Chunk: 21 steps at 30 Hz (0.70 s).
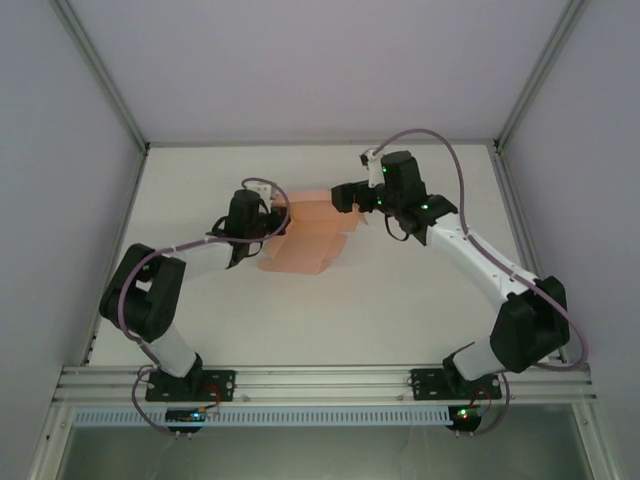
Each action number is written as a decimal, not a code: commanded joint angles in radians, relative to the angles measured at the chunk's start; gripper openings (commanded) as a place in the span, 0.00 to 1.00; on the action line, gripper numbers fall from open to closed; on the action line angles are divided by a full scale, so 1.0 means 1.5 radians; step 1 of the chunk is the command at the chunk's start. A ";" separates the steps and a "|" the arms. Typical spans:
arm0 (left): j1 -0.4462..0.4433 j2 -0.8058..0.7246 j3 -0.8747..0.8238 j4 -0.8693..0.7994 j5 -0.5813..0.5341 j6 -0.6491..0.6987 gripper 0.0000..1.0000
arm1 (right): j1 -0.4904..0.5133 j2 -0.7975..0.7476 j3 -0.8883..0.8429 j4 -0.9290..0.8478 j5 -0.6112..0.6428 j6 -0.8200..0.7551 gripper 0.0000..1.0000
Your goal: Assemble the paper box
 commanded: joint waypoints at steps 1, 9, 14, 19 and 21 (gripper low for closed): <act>-0.002 -0.028 0.011 -0.012 -0.009 -0.005 0.00 | 0.007 0.035 0.007 -0.015 0.063 -0.010 0.99; -0.007 -0.025 0.029 -0.037 -0.026 0.005 0.00 | 0.050 0.143 0.072 0.078 0.195 -0.028 0.99; -0.023 -0.026 0.036 -0.046 -0.058 0.007 0.00 | 0.073 0.164 0.083 0.115 0.254 -0.015 0.99; -0.025 -0.038 0.039 -0.072 -0.101 0.000 0.00 | 0.091 0.122 0.044 0.090 0.368 0.006 0.99; -0.025 -0.047 0.040 -0.079 -0.105 -0.004 0.00 | 0.093 0.083 0.015 0.067 0.365 0.007 0.99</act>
